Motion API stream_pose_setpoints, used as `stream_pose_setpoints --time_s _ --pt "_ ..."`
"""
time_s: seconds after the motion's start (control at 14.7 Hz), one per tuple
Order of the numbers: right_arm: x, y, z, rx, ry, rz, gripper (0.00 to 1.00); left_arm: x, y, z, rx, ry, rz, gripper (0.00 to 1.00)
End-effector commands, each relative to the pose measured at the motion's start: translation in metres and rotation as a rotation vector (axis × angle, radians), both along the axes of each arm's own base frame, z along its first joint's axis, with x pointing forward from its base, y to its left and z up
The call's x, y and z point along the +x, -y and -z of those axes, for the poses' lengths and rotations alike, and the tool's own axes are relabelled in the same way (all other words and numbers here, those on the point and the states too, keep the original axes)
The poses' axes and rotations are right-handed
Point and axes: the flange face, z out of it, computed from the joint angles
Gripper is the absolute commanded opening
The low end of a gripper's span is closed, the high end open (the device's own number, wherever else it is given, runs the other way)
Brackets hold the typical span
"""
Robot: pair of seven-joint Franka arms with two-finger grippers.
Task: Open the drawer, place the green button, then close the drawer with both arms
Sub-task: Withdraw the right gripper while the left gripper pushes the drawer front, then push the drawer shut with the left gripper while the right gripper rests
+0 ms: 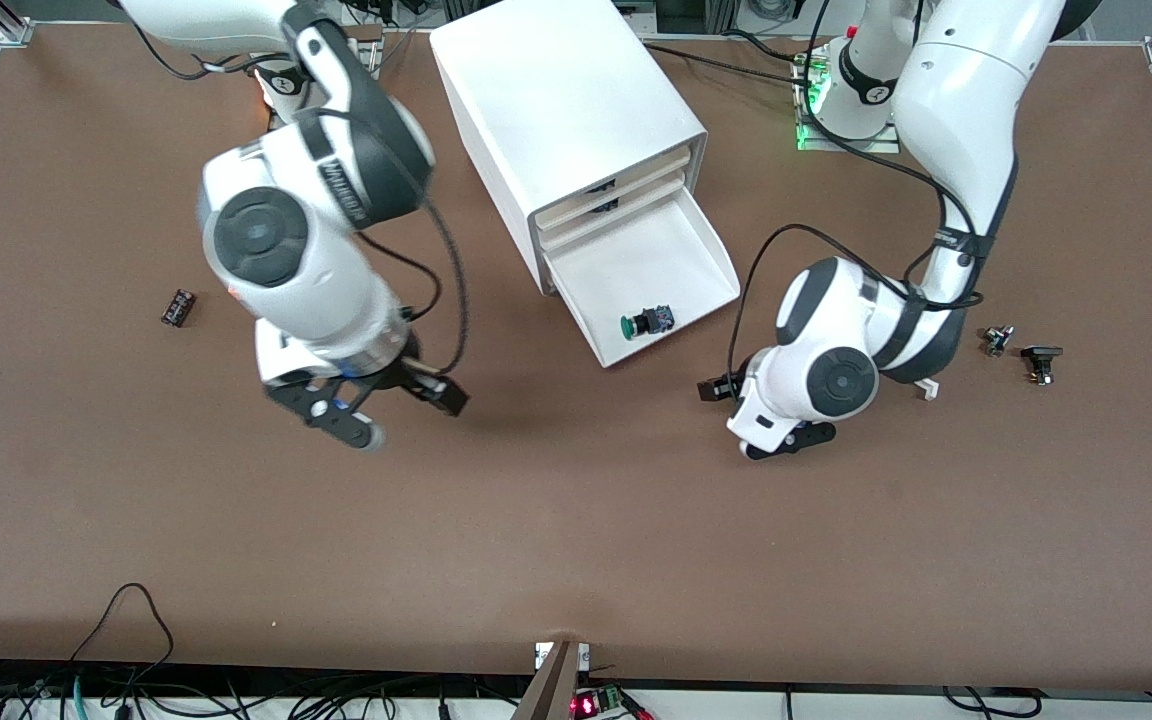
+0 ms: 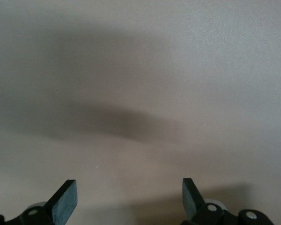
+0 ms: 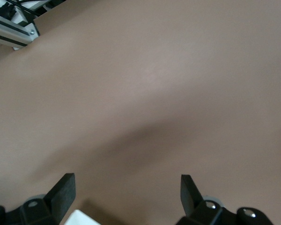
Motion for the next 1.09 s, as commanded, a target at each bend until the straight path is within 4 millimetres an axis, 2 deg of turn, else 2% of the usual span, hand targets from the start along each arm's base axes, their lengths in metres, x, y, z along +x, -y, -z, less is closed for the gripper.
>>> stream_pose_setpoints --time_s 0.0,0.2,0.34,0.48,0.61,1.02 --pt "0.000 0.055 -0.012 0.013 -0.031 -0.104 0.99 -0.037 0.011 0.006 0.039 0.055 -0.040 0.99" --pt "-0.005 0.114 -0.013 -0.002 -0.063 -0.137 0.99 -0.054 0.027 0.007 0.062 0.039 -0.115 0.99" --pt "-0.012 0.159 -0.011 -0.009 -0.080 -0.175 0.99 -0.073 0.048 0.011 0.072 0.011 -0.152 0.99" --pt "-0.020 0.195 -0.017 -0.016 -0.086 -0.205 0.99 -0.086 0.065 0.011 0.078 0.004 -0.163 0.99" --pt "-0.031 0.223 -0.027 -0.030 -0.081 -0.246 0.99 -0.094 0.077 0.012 0.087 0.000 -0.177 0.99" --pt "-0.068 0.234 -0.083 -0.045 -0.031 -0.287 0.99 -0.131 0.107 0.013 0.083 -0.037 -0.130 0.99"
